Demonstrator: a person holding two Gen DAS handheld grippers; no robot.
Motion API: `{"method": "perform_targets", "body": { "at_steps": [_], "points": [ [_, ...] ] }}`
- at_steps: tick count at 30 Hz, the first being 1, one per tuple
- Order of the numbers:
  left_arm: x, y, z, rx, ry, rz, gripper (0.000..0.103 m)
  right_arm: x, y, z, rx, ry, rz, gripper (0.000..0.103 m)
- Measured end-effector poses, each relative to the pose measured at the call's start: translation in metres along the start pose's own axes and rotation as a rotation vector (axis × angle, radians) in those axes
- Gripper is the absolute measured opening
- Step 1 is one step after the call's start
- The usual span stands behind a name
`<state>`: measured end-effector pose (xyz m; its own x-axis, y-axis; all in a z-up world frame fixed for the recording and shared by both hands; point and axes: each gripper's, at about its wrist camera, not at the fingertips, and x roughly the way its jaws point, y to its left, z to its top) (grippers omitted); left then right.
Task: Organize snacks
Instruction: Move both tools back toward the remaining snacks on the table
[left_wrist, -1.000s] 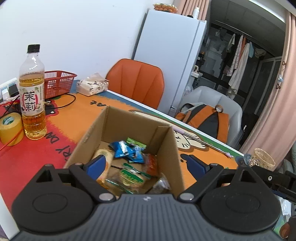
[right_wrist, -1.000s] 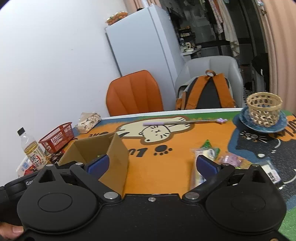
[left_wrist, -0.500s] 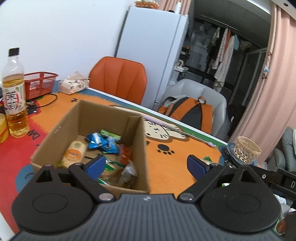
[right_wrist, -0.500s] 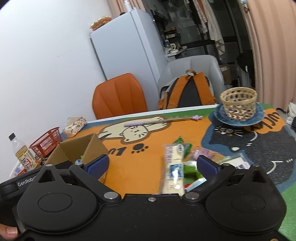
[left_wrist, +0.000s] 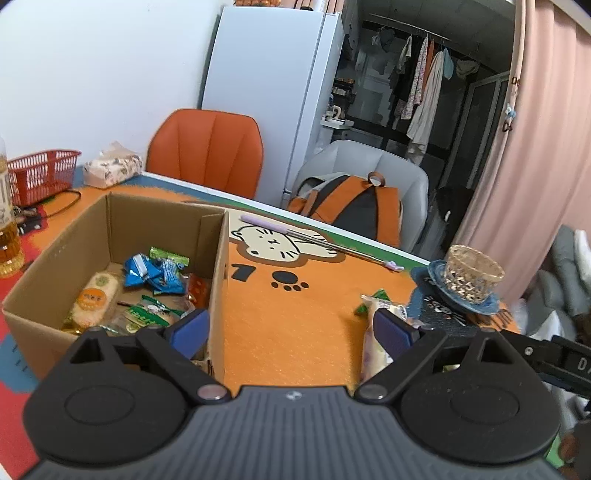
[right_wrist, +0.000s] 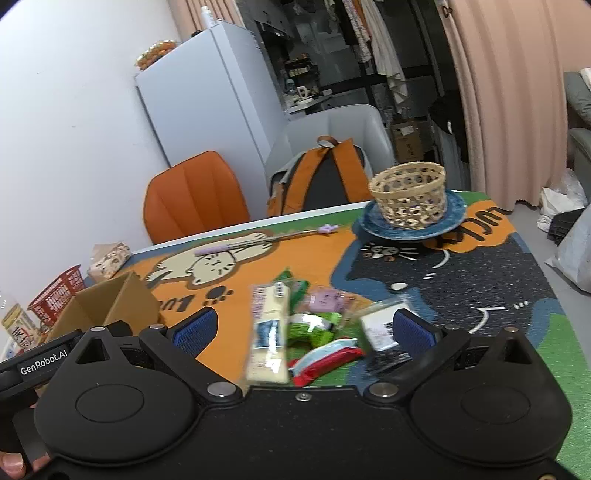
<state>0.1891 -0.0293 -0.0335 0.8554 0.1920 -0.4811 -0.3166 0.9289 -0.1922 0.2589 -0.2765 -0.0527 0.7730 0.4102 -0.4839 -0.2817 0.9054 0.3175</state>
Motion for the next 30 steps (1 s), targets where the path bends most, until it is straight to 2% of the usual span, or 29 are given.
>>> {"method": "perform_targets", "body": {
  "at_steps": [6, 10, 21, 30],
  "points": [
    [-0.001, -0.009, 0.002, -0.006, -0.022, 0.003, 0.094, 0.006, -0.016, -0.003, 0.013, 0.017, -0.007, 0.102],
    [-0.004, -0.021, 0.004, 0.032, -0.054, -0.018, 0.094, 0.01, -0.023, -0.003, 0.029, 0.022, -0.007, 0.102],
    [0.022, -0.043, -0.012, 0.055, 0.027, -0.059, 0.094, 0.018, -0.035, -0.007, 0.023, 0.047, 0.005, 0.096],
    [0.047, -0.049, -0.022, 0.053, 0.084, -0.048, 0.094, 0.037, -0.041, -0.009, 0.008, 0.082, -0.011, 0.095]
  ]
}}
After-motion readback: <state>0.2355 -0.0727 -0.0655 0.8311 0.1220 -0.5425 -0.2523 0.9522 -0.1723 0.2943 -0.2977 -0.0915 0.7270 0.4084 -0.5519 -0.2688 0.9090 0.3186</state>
